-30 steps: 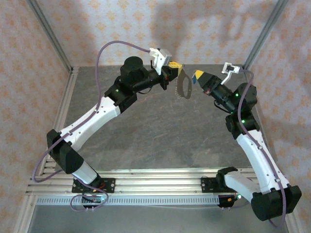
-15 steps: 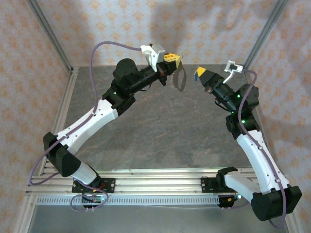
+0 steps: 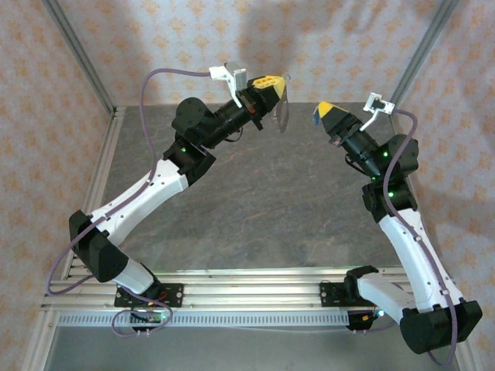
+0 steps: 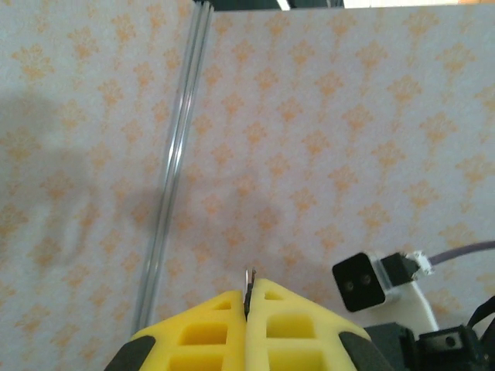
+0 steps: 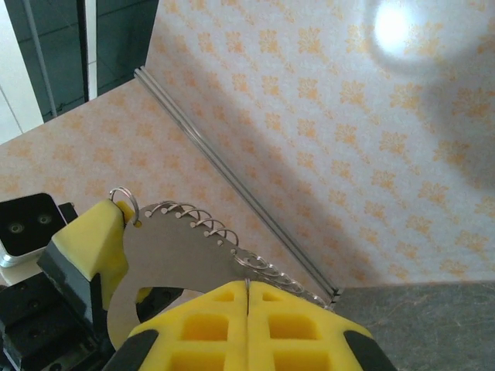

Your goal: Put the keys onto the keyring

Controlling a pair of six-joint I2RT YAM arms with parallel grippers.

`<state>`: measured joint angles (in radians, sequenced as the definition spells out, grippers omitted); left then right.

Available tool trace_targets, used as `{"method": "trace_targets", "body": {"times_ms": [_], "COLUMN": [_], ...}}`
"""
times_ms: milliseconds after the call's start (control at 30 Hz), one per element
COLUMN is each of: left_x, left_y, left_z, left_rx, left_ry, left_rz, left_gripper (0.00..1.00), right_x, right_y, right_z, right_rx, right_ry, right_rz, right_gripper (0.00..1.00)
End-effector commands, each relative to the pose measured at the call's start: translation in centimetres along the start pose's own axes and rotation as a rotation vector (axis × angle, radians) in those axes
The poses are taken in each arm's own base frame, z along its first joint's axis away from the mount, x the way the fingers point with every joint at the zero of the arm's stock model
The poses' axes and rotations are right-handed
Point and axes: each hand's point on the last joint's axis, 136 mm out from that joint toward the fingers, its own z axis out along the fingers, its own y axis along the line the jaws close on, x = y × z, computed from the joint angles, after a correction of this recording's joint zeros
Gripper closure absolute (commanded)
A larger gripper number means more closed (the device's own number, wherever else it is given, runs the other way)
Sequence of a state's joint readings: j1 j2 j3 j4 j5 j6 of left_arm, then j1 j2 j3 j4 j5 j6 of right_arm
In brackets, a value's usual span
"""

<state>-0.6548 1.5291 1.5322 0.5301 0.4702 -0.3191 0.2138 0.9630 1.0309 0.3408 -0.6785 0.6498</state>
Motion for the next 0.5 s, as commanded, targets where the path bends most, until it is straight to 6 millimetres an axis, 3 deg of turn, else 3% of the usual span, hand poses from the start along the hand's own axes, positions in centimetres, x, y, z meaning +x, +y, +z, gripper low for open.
{"method": "trace_targets", "body": {"times_ms": [0,267,467], "left_x": [-3.7,-4.5,-5.0], "left_y": [-1.9,-0.9,-1.2], "left_z": [-0.4,-0.2,-0.2], "left_rx": [0.064,0.029,0.048], "left_ry": [-0.127,-0.187,-0.198], "left_rz": [-0.092,-0.294,-0.323], "left_gripper": [1.0,1.0,1.0], "right_x": [-2.3,-2.1,-2.1], "right_y": [3.3,2.9,2.7], "right_z": [-0.7,-0.9,-0.9], "right_rx": [-0.076,-0.06,-0.05], "right_ry": [-0.074,-0.078,-0.079], "right_rz": [-0.07,-0.063,-0.062], "right_gripper": [1.0,1.0,1.0]}}
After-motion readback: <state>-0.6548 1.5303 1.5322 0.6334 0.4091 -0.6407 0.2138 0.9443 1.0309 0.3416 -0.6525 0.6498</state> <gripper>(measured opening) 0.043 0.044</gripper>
